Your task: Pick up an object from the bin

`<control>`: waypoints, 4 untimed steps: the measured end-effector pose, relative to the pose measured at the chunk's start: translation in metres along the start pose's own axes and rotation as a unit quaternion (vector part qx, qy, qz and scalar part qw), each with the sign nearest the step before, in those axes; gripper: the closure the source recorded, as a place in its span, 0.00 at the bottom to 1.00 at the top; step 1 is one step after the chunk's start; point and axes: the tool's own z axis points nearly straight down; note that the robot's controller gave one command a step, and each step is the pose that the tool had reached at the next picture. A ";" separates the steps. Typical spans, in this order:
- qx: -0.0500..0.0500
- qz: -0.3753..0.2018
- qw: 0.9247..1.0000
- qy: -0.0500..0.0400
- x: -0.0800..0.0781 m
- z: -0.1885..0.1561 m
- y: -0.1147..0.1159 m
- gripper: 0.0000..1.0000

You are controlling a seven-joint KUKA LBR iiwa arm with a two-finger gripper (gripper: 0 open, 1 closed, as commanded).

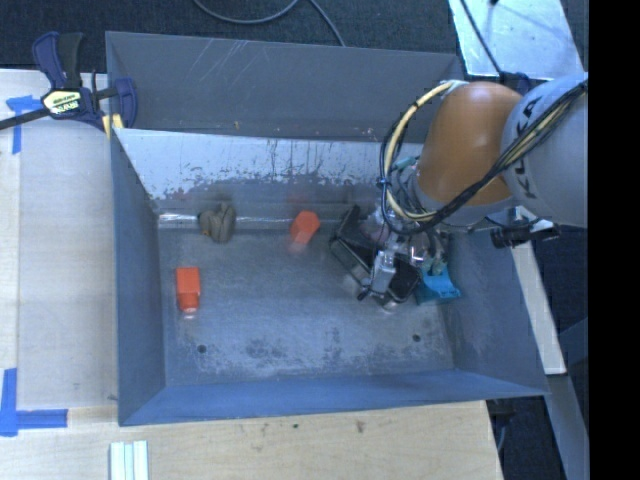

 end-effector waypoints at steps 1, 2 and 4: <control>-0.001 0.016 1.000 -0.002 0.002 0.016 -0.012 0.00; -0.001 0.065 0.998 0.003 -0.003 0.015 -0.004 1.00; 0.000 0.070 0.998 0.010 0.004 -0.025 0.000 1.00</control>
Offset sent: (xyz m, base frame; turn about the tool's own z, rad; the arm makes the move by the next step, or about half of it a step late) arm 0.0037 -0.0062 -0.0122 0.1327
